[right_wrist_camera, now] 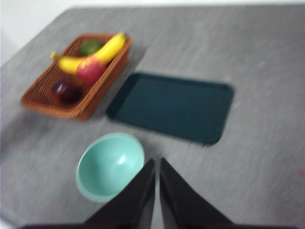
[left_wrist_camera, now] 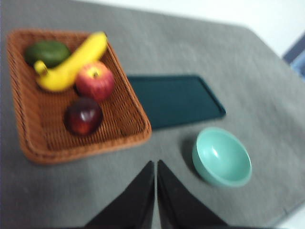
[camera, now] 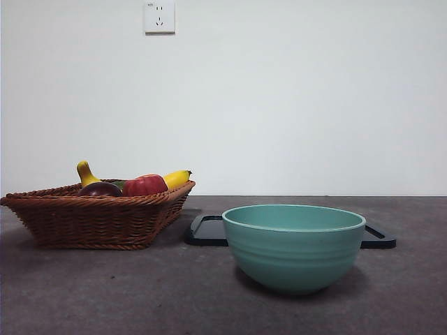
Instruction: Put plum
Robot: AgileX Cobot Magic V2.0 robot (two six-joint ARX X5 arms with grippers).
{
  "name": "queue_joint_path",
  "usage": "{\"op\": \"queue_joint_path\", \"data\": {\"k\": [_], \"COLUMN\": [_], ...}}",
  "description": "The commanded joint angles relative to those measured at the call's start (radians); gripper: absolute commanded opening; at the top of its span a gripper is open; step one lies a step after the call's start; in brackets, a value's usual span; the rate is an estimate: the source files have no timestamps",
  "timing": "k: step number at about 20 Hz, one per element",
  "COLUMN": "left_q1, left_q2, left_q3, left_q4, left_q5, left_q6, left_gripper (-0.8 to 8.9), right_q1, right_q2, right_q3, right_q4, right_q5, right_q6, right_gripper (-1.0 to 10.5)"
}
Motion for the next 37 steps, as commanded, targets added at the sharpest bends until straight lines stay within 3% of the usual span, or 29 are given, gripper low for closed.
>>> {"op": "queue_joint_path", "data": {"k": [1,5,9,14,15,19,21,29,37], "left_q1": [-0.013,-0.050,-0.068,-0.068,-0.068,-0.068,-0.068,-0.068,-0.123], "left_q2": [0.064,0.142,0.149,0.149,0.149,0.149,0.149,0.167,0.374], "left_q3": [0.068,0.125,0.125,0.125,0.125,0.125,0.125,0.135,0.301], "left_q4": [-0.079,-0.196,-0.209,-0.207,-0.206,-0.207,-0.207,-0.195,-0.179], "left_q5": [0.011,0.020,0.020,0.020,0.020,0.020,0.020,0.013,-0.127], "left_q6": [0.103,0.166,0.170,0.170,0.170,0.165,0.161,0.135,0.117], "left_gripper": [0.08,0.08,0.08,0.25,0.64,3.88,4.40,4.37,4.36], "right_q1": [0.030,0.105,0.177,0.192,0.192,0.192,0.192,0.192,0.192], "right_q2": [0.054,0.137,0.174,0.175,0.175,0.175,0.175,0.175,0.175], "right_q3": [0.041,0.076,0.076,0.076,0.076,0.076,0.076,0.076,0.076], "right_q4": [-0.058,-0.169,-0.194,-0.189,-0.189,-0.189,-0.189,-0.180,-0.170], "right_q5": [-0.007,-0.007,-0.006,-0.006,-0.006,-0.006,-0.006,-0.006,-0.006], "right_q6": [-0.058,-0.101,-0.116,-0.115,-0.114,-0.099,-0.099,-0.085,-0.084], "right_gripper": [0.0,0.1,0.1,0.1,0.3,4.0,4.1,4.1,4.1]}}
